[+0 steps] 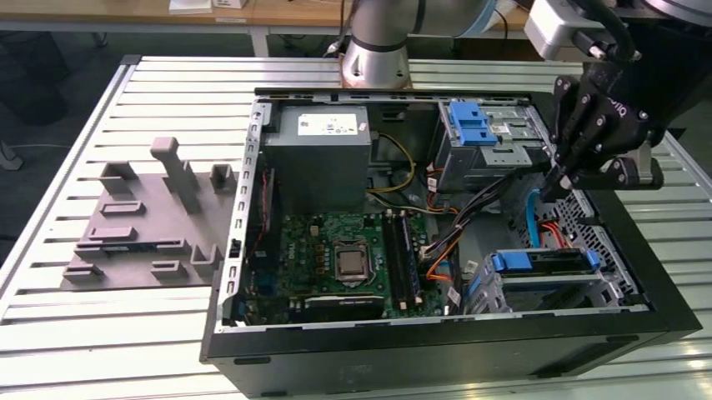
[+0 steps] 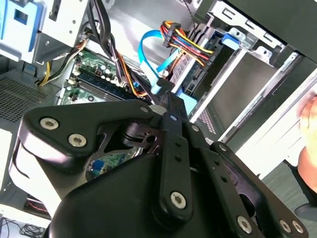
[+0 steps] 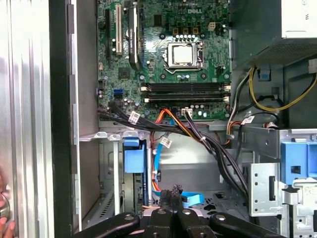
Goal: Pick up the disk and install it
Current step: 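Insert the second disk wire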
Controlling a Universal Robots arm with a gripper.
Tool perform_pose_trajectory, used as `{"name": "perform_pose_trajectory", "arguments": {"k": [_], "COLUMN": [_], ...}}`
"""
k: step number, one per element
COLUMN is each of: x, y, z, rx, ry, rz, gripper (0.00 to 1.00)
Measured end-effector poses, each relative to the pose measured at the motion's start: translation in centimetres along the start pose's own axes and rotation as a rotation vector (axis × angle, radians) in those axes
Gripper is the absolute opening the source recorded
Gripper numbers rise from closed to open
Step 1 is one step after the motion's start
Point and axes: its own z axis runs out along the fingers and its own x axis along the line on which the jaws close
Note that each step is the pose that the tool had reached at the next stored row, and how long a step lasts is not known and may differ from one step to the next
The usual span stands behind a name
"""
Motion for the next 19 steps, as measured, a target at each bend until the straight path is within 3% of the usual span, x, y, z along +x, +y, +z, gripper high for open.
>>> {"name": "perform_pose_trajectory", "arguments": {"k": [8,13,16,19], "x": [-0.86,-1.34,-1.65,-1.90], "y": [0.08,0.10,0.12,0.12], "z": [-0.03,-0.02,-0.01,0.05], "rx": [0.0003,0.0010,0.0014,0.0019], "ry": [0.0070,0.0210,0.0301,0.0387], "rz": [0.000,0.000,0.000,0.000], "gripper": [0.11,0.11,0.24,0.24]}}
